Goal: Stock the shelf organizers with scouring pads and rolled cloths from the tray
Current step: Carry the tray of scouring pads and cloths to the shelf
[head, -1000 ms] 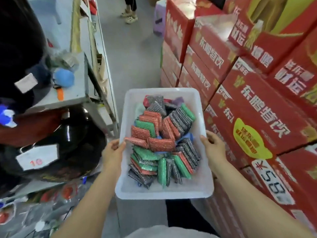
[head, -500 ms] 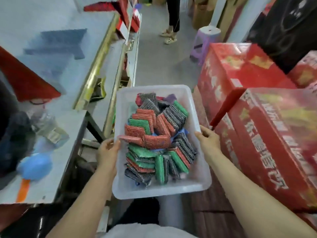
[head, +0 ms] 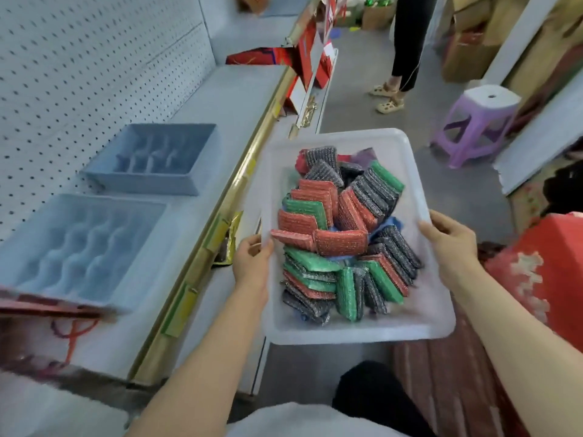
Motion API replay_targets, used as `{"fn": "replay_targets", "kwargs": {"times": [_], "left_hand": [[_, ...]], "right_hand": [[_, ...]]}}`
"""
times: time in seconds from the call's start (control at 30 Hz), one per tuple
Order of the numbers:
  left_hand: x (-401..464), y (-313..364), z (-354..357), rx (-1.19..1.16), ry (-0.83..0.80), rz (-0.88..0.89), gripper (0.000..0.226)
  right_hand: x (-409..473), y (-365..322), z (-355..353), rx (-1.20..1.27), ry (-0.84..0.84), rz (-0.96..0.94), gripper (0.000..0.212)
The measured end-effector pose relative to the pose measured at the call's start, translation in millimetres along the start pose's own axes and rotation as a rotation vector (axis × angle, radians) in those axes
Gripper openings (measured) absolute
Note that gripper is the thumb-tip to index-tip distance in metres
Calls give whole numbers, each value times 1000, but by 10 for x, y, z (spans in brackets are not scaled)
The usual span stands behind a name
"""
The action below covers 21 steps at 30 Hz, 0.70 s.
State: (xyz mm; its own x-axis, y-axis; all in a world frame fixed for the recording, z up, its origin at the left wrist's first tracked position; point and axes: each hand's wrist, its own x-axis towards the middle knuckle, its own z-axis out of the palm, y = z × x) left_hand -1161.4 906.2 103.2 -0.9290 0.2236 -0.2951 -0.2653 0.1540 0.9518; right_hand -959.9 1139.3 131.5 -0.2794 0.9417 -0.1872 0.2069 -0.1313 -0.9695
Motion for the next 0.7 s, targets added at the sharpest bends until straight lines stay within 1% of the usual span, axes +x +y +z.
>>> {"fn": "replay_targets", "kwargs": {"times": [0.17,0.3,0.37,0.43,0.57,0.67,0.7], "left_hand": [[889,434,698,-46,71,65,18],[1472,867,1214,-85,189,111,13],[1747,1102,1443,-110,273,114,11],[2006,1335,1636,-139,339,117,12],[2475,1722,1883,-172,465,143,12],[2826,1955,1939,-179,549,171,12],[2960,2013,1933,-183,576,179,13]], "right_hand": [[1351,-480,605,50,-113,-27,32],[2377,-973,1096,76,-257,-59,27],[2823,-1288,1332,57,-317,-94,29],[3252,-1607,1606,27,-386,-129,29],[4009,-2131,2282,-32,-513,-203,31],[4411,-2464,2939,-61,-592,-271,37],[4528,-2548,3180,-64,-628,-287,37]]}}
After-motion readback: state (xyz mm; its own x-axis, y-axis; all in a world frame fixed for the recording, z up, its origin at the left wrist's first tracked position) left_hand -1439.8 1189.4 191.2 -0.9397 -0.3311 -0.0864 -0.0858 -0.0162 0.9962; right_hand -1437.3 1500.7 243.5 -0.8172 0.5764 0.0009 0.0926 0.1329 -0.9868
